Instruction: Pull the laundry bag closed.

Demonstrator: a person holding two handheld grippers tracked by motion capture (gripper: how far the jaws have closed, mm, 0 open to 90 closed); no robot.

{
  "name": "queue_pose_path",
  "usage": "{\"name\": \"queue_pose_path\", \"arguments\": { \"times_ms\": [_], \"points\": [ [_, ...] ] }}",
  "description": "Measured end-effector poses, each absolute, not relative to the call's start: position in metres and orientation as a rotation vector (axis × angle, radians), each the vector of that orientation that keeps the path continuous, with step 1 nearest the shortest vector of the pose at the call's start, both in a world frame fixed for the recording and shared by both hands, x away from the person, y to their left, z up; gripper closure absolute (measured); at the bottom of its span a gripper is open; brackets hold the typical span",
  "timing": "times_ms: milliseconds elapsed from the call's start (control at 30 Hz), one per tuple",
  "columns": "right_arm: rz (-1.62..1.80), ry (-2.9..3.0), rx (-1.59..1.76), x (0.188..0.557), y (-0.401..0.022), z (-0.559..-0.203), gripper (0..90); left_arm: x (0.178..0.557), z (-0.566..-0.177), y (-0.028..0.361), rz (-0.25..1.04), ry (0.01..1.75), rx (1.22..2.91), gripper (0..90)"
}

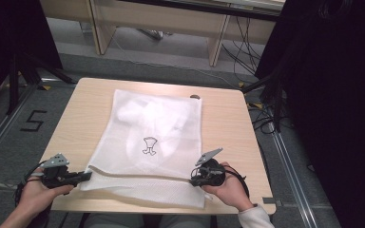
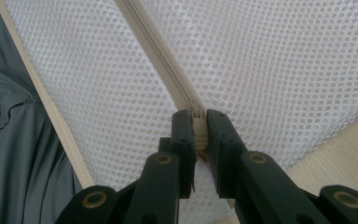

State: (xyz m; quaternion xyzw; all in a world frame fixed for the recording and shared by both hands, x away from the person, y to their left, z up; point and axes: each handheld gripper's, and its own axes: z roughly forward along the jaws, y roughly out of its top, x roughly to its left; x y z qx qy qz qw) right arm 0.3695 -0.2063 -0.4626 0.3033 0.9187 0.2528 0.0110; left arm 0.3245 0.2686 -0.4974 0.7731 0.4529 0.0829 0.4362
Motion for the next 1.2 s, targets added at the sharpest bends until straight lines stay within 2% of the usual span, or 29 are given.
{"name": "queue_pose_path", "arguments": {
  "times_ms": [1200],
  "points": [
    [0.727,2.876,0.96,0.368,-0.221,-0.471,82.2,0.325,-0.498,0.271,0.212,1.149,1.911,85.9]
  ]
}}
